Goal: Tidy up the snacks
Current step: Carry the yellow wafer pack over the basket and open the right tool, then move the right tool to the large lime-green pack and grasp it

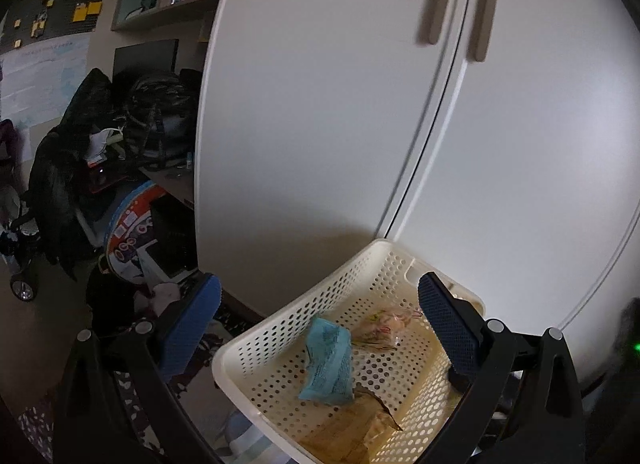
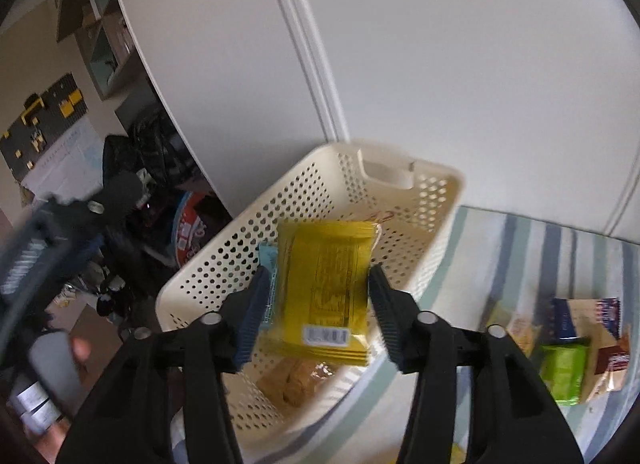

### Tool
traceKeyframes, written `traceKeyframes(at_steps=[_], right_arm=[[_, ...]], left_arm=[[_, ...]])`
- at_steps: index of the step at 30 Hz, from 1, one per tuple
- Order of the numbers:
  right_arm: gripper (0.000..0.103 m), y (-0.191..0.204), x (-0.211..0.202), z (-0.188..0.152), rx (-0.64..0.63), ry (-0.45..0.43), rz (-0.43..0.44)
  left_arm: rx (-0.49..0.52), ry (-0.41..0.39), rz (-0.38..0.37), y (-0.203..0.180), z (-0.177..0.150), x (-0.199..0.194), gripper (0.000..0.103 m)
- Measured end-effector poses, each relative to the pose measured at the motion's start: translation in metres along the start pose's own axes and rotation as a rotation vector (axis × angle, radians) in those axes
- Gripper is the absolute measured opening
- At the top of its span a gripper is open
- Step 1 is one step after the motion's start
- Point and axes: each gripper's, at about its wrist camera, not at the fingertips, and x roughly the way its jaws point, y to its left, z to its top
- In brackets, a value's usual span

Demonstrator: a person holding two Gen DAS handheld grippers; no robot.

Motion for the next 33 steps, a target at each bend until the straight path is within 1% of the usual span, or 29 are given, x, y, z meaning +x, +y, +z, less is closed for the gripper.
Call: traceKeyframes(at_steps=[1,3,5,9,15,17,18,22,26,33], right_arm=[[0.06,0.004,0.005,0.001,-0.003,0.007,-0.004],[0.06,0.009,0.009,0.003,-0.004,0.015,-0.006],[0.067,0.008,0.008,0.001,0.002,0.01,-0.011],[0.067,0.0,0.001,-0.001,0.003,-0.002,-0.032],[0.067,-0.018,-0.026,-0.014,0.021,-0.017,-0.057],[0.073,-0.028,-0.038,-0.021,0.033,-0.018,-0.071],[0.074,-0.031,-0.042,-0.024,0.037,-0.018,-0.08],[0.079,-0.053,-0.064,-0.041,0.063,-0.003,-0.111],[0.079,-0.08,-0.088,-0.064,0.085,0.033,-0.152],[0.079,-0.123,-0.136,-0.124,0.112,0.097,-0.26]], left_arm=[[-0.008,0.0,-0.007,0.001,0.0,0.0,0.1],[-0.018,0.001,-0.017,0.002,0.001,0.0,0.1],[-0.017,0.002,-0.023,0.002,0.001,0.0,0.1],[0.0,0.006,-0.031,-0.003,0.0,0.0,0.1],[0.057,0.0,-0.052,-0.018,-0.001,-0.003,0.1],[0.086,-0.001,-0.06,-0.025,-0.002,-0.004,0.1],[0.102,-0.001,-0.066,-0.03,-0.003,-0.005,0.1],[0.146,0.001,-0.088,-0.044,-0.005,-0.007,0.1],[0.19,-0.003,-0.107,-0.057,-0.008,-0.011,0.1],[0.253,0.0,-0.174,-0.08,-0.017,-0.018,0.1]])
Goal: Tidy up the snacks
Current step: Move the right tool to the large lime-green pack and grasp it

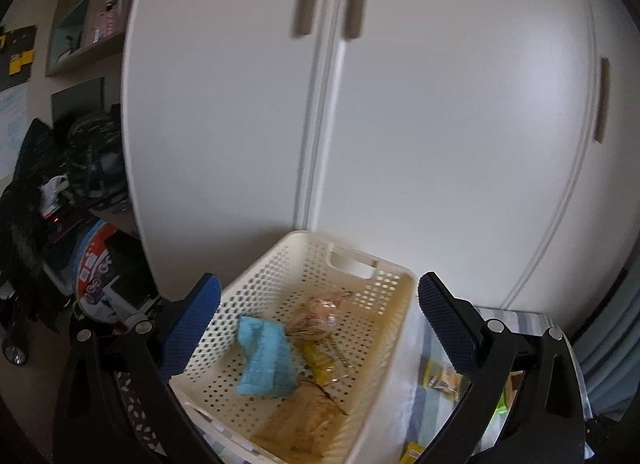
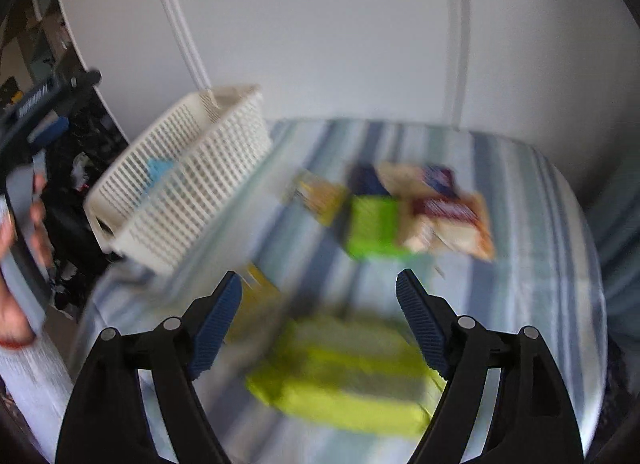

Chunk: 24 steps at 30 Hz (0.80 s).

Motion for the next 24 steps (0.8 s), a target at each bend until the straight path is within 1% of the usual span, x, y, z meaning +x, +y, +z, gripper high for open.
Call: traceKeyframes(at_steps=[2,7,10,13,15,20,22,24], right_arm=[[0.079,-0.014,-0.008,-0.016,0.004,0.018,-0.021],[0.079,-0.032,-0.025,-0.043,-0.007,0.047,-0.066],[0.079,-0.034,-0.024,-0.059,-0.029,0.079,-0.097],[0.079,-0.036,-0.018,-0.071,-0.065,0.112,-0.157],[0.079,-0.039,-0.012,-0.075,-0.077,0.133,-0.196],[0.079,-0.053,0.002,-0.074,-0.052,0.153,-0.249],[0.079,-0.058,0.007,-0.07,-0.035,0.155,-0.26],[0.079,-0.063,0.016,-0.064,-0.036,0.166,-0.29]], left_arm=[[0.018,0.0,-0.011,-0.007,0.0,-0.001,0.1],[0.056,0.003,-0.047,-0.024,-0.003,-0.004,0.1],[0.082,0.005,-0.054,-0.033,-0.004,-0.004,0.1],[0.099,0.007,-0.073,-0.038,-0.004,-0.006,0.1],[0.097,0.01,-0.085,-0.039,-0.005,-0.005,0.1],[0.074,0.027,-0.12,-0.04,-0.007,-0.003,0.1],[0.075,0.029,-0.12,-0.04,-0.007,-0.002,0.1],[0.078,0.028,-0.117,-0.041,-0.007,-0.002,0.1]])
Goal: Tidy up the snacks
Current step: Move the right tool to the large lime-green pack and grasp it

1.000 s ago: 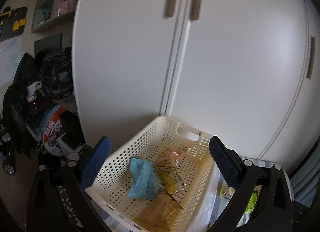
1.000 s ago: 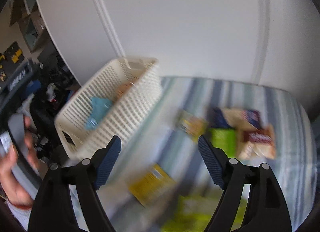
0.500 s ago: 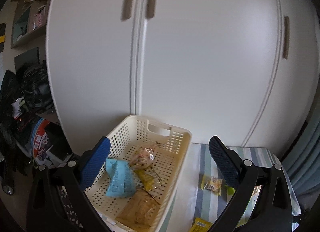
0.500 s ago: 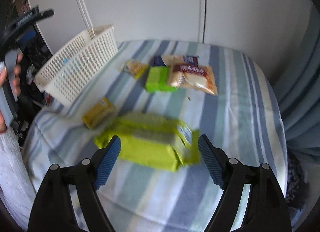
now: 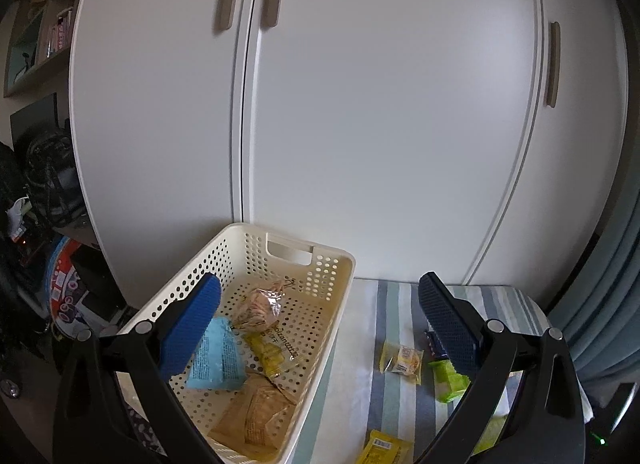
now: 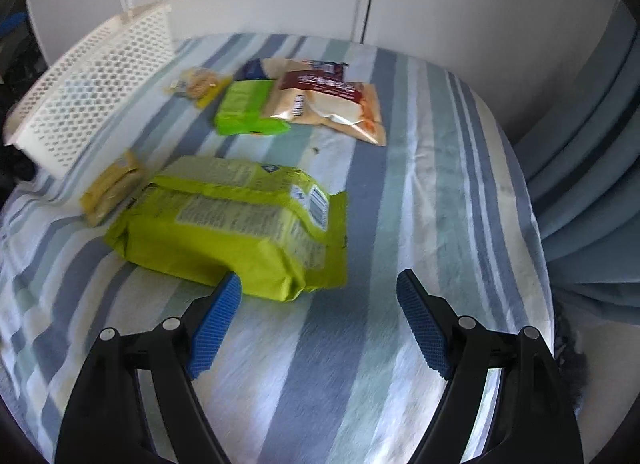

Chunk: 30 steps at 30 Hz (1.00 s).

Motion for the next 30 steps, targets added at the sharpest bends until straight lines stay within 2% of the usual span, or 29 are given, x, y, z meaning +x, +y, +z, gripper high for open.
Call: traceKeyframes(at_steps=[4,9,16,18,22,26,30], right_arm=[[0.079,-0.014,0.024,0.023,0.044,0.026,-0.053],[0.079,-0.025,0.039,0.044,0.106,0.037,-0.006],[0.079,-0.036,0.035,0.043,0.161,0.037,0.004],[0.079,-0.046,0.028,0.037,0.221,0.038,0.059],[0.08,-0.061,0.021,0.028,0.424,0.068,0.289],[0.08,-0.05,0.027,0.031,0.536,0.11,0.453],[0.08,-0.037,0.039,0.044,0.61,0.127,0.489]], left_arm=[[-0.001,0.002,-0.008,-0.001,0.0,0.0,0.1],[0.024,0.016,-0.015,-0.01,-0.001,0.003,0.1],[0.091,0.041,-0.041,-0.029,-0.007,0.01,0.1],[0.107,0.042,-0.042,-0.032,-0.008,0.011,0.1],[0.112,0.058,-0.049,-0.037,-0.01,0.016,0.1],[0.13,0.056,-0.05,-0.04,-0.01,0.016,0.1],[0.111,0.059,-0.062,-0.036,-0.01,0.017,0.1]])
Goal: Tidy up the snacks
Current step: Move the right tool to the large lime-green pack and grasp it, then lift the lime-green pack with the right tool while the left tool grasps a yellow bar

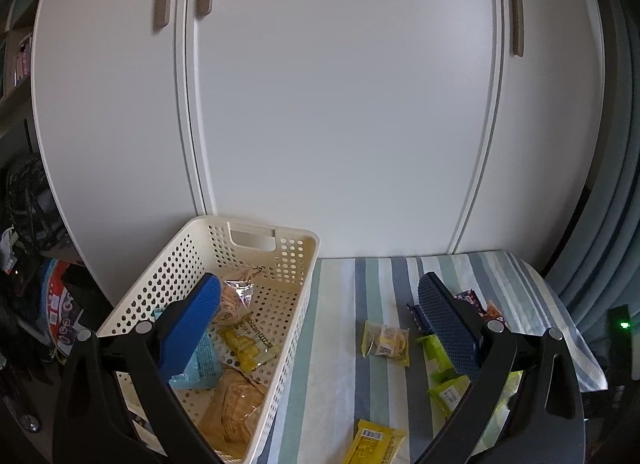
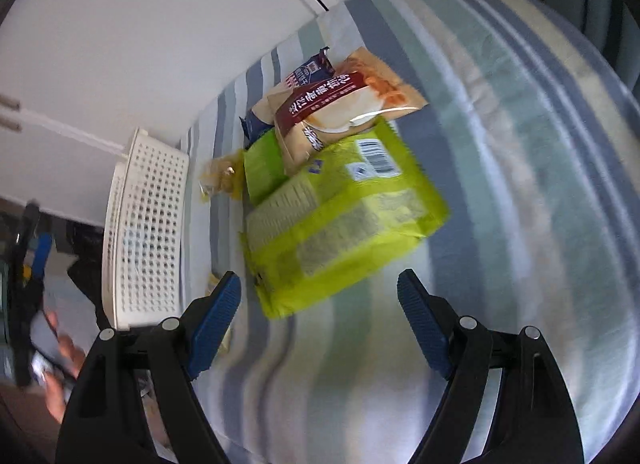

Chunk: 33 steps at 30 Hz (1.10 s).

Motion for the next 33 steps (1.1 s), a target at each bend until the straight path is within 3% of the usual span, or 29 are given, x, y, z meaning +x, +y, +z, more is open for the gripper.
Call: traceKeyframes(at_steps=[3,5,15,19,23,28,33], right_arm=[[0.081,0.009,0.014,0.008,0.029,-0.018,-0.036],[0.093,0.02,0.021,0.017,0.032,-0.035,-0.065],[0.093,0.044,0.055,0.072,-0.06,-0.137,-0.374],[0.093,0.047,0.061,0.079,-0.114,-0.13,-0.4],[0.09,0.047,0.055,0.066,-0.215,-0.15,-0.431],[0.09,0.024,0.042,0.053,-0.2,-0.112,-0.349],[0.09,0.015,0.028,0.048,-0.29,-0.103,-0.36]], left_arm=[[-0.017,-0.001,0.0,0.005,0.0,0.0,0.1],[-0.03,-0.002,0.0,0.008,0.001,0.0,0.1],[-0.056,0.004,-0.008,0.011,0.0,0.004,0.1],[-0.026,0.01,-0.002,0.005,-0.001,0.007,0.1],[-0.018,0.033,0.0,0.002,-0.004,0.015,0.1],[0.008,0.055,0.01,-0.005,-0.008,0.023,0.1],[0.047,0.079,0.009,-0.017,-0.01,0.031,0.1]])
